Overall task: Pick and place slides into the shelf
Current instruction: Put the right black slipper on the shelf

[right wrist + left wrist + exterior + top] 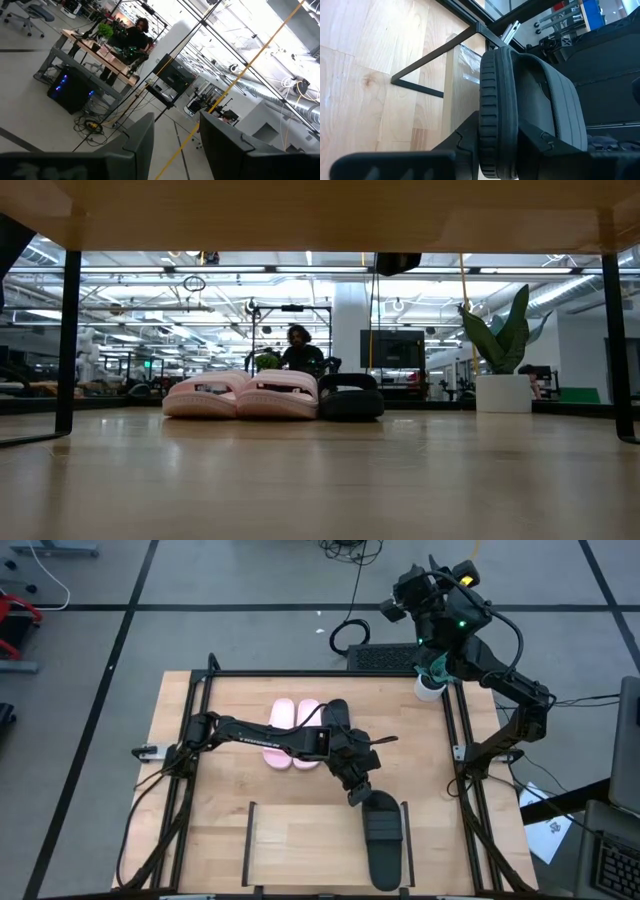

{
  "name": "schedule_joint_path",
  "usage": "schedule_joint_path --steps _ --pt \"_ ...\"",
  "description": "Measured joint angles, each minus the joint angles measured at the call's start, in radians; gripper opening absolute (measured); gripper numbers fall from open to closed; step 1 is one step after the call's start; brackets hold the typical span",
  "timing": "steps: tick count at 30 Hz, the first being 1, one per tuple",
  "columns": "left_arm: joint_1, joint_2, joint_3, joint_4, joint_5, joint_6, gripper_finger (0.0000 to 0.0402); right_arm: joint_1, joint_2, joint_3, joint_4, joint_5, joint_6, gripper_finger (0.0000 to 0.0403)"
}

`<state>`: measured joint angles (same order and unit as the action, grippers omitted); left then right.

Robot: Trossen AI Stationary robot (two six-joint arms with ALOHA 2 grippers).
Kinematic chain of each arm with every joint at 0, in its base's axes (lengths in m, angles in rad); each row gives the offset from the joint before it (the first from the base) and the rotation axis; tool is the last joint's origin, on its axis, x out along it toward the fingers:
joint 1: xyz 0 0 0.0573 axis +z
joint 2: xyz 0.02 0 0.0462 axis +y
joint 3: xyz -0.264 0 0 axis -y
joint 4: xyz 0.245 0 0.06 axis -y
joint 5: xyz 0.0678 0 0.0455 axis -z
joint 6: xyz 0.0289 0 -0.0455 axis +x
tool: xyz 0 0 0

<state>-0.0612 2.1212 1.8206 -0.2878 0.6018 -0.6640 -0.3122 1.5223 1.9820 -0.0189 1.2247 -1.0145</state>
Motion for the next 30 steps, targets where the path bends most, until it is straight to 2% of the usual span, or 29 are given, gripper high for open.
schedule_joint_path --steps 18,30 --pt "0.005 0.000 0.000 0.002 0.022 -0.013 0.0084 0.000 0.000 0.000 0.000 0.001 0.000 0.0146" --pt "0.008 0.000 -0.001 0.059 -0.027 0.007 0.0084 0.000 0.000 0.000 0.000 0.003 -0.026 0.0146"
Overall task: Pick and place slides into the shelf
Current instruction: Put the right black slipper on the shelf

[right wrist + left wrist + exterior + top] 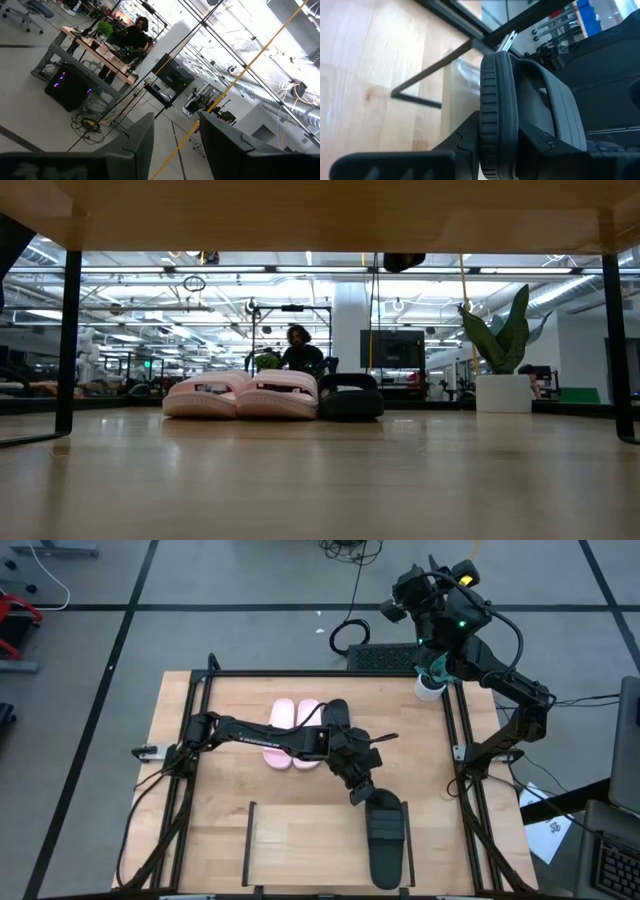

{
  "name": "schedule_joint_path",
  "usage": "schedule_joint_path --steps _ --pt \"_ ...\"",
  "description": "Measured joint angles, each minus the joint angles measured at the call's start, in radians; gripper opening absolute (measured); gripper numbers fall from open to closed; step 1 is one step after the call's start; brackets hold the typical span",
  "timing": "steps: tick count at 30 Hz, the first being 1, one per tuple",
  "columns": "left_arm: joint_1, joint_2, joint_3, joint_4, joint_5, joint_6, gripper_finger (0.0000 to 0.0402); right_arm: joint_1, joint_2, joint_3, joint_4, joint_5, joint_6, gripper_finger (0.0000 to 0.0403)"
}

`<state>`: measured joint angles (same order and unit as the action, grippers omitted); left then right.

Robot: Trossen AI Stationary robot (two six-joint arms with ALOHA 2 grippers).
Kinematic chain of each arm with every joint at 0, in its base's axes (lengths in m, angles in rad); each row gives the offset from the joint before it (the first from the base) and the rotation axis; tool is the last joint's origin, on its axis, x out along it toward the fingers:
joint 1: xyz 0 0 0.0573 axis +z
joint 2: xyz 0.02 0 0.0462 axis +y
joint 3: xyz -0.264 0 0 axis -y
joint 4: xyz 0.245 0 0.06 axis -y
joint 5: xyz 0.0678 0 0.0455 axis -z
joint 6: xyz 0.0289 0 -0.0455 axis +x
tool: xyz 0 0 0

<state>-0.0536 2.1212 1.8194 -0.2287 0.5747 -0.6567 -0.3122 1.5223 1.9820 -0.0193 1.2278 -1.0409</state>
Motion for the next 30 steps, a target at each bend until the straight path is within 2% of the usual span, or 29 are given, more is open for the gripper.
schedule_joint_path --steps 10,20,30 --pt "-0.001 0.000 0.000 -0.005 -0.026 -0.002 0.0083 0.000 0.000 0.000 0.000 0.001 0.000 0.0146" --pt "-0.001 0.000 0.000 -0.001 -0.049 0.077 0.0083 0.000 0.000 0.000 0.000 0.001 0.000 0.0146" --pt "-0.006 0.000 0.000 -0.005 -0.052 0.066 0.0083 0.000 0.000 0.000 0.000 0.001 0.000 0.0146"
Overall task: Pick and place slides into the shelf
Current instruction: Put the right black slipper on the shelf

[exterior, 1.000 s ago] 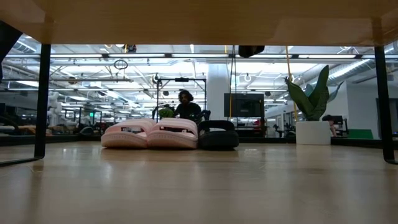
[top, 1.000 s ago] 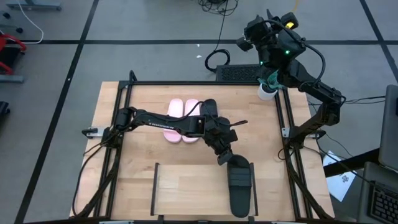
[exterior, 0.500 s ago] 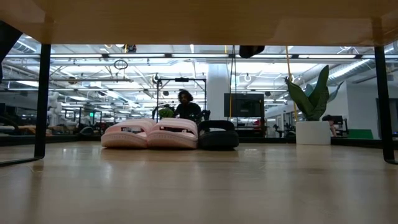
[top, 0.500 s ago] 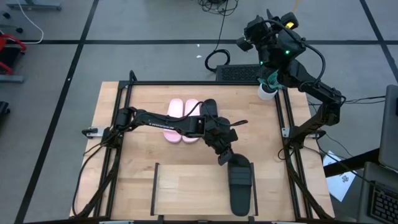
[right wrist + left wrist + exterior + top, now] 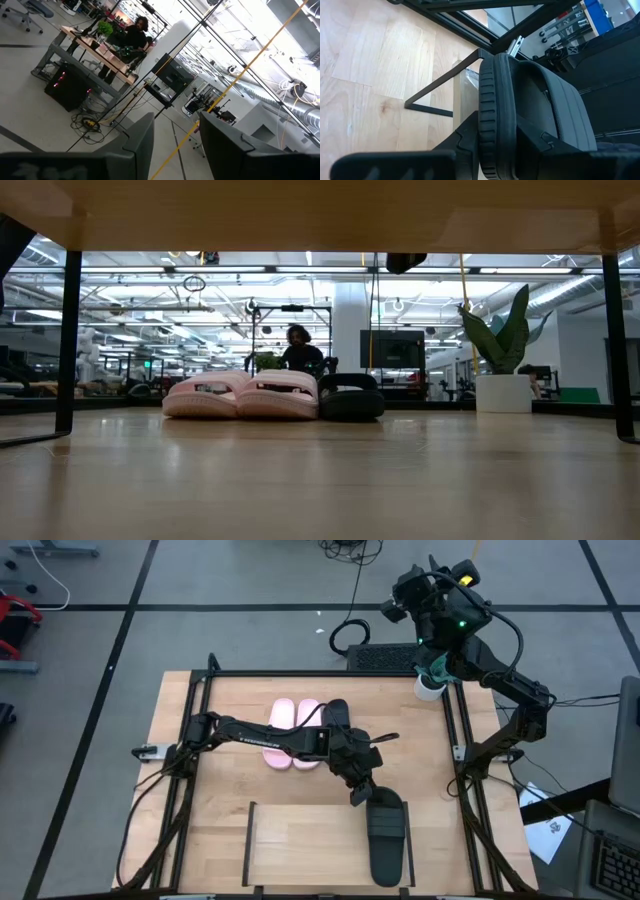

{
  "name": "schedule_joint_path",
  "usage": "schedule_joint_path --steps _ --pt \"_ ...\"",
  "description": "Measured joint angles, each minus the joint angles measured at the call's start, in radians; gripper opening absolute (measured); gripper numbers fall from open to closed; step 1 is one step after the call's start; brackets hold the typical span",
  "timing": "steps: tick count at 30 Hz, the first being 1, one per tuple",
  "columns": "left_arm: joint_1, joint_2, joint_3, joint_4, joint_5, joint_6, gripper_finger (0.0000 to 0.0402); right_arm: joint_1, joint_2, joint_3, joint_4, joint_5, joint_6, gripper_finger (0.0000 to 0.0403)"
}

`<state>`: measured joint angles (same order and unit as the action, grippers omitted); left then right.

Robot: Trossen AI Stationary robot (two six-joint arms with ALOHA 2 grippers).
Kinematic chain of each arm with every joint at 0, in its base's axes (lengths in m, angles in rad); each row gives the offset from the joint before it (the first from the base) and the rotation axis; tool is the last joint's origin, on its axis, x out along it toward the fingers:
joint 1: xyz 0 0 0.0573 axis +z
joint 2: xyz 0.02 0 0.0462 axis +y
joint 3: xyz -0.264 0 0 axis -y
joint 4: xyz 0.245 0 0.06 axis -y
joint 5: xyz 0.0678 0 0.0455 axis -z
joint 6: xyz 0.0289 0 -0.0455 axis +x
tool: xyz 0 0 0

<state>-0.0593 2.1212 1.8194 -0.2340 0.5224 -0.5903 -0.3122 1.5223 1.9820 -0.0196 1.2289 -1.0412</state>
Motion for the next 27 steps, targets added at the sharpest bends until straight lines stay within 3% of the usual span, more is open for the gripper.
schedule_joint_path --steps 7,14,18,27 --pt "-0.001 0.000 0.000 -0.019 0.004 -0.015 0.0099 0.000 0.000 0.000 0.000 0.000 0.000 0.0146" --pt "-0.001 0.000 0.000 -0.041 -0.019 -0.039 0.0202 0.000 0.000 0.000 0.000 0.000 0.000 0.0146" --pt "-0.002 0.000 0.000 -0.030 -0.022 -0.040 0.0239 0.000 0.000 0.000 0.000 0.000 0.000 0.0146" --pt "-0.013 0.000 0.001 -0.031 -0.004 -0.032 0.0253 0.000 0.000 0.000 0.000 0.000 0.000 0.0146"
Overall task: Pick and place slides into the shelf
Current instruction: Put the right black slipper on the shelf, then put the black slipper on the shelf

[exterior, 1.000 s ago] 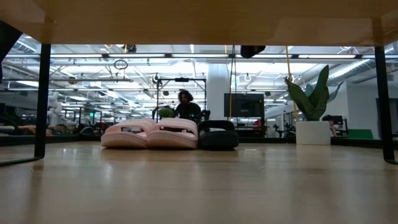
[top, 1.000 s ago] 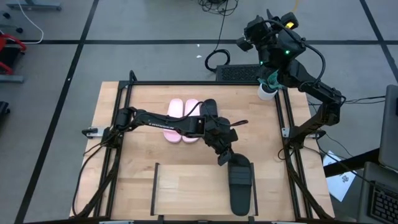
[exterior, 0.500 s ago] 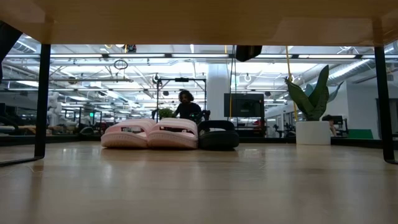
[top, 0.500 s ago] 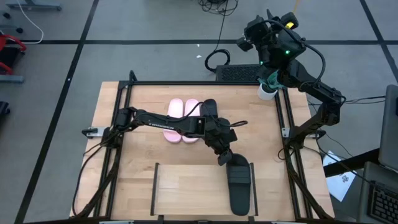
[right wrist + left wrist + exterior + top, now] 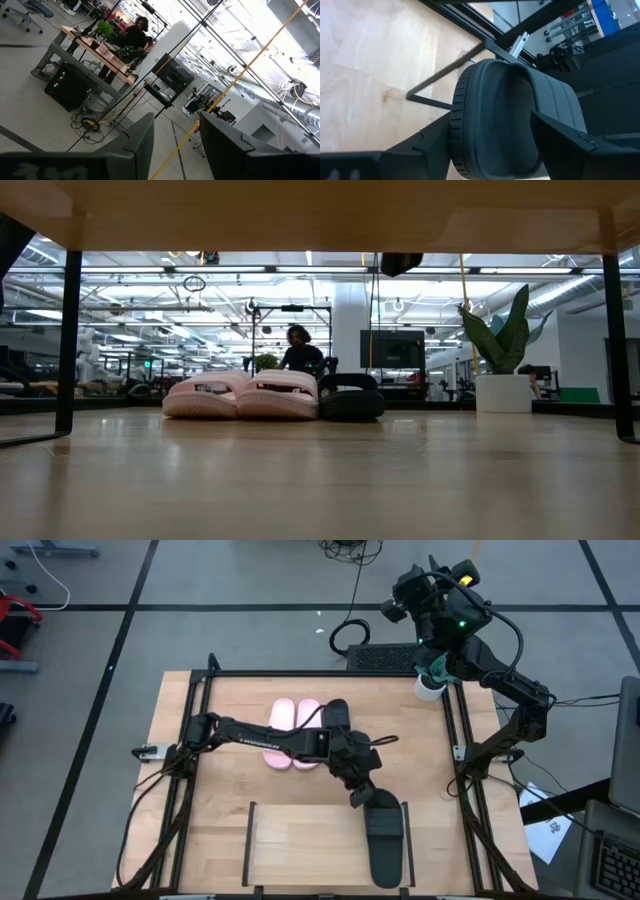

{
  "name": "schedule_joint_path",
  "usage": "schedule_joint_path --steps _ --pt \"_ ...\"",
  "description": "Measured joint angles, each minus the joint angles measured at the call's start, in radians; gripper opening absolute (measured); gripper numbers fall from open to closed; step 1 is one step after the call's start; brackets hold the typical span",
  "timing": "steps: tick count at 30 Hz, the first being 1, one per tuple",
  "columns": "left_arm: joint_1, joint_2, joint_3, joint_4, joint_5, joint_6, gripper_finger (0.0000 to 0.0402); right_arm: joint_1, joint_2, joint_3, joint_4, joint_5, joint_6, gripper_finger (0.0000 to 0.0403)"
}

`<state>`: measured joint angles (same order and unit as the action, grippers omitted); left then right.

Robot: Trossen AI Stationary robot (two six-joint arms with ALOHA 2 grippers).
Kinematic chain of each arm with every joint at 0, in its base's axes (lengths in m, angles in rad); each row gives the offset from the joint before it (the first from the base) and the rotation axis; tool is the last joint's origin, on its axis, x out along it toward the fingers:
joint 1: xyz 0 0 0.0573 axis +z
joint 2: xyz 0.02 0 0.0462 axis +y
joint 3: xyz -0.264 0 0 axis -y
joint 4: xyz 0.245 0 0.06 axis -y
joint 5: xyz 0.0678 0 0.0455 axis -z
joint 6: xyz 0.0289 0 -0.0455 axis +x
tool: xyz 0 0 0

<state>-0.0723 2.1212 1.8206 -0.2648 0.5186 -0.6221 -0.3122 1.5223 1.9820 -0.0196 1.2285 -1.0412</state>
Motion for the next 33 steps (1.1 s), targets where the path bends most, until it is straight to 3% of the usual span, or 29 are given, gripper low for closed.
schedule_joint_path --steps 33 --pt "0.021 0.000 0.000 -0.056 -0.077 0.044 0.0253 0.000 0.000 0.000 0.000 0.000 0.000 0.0146"
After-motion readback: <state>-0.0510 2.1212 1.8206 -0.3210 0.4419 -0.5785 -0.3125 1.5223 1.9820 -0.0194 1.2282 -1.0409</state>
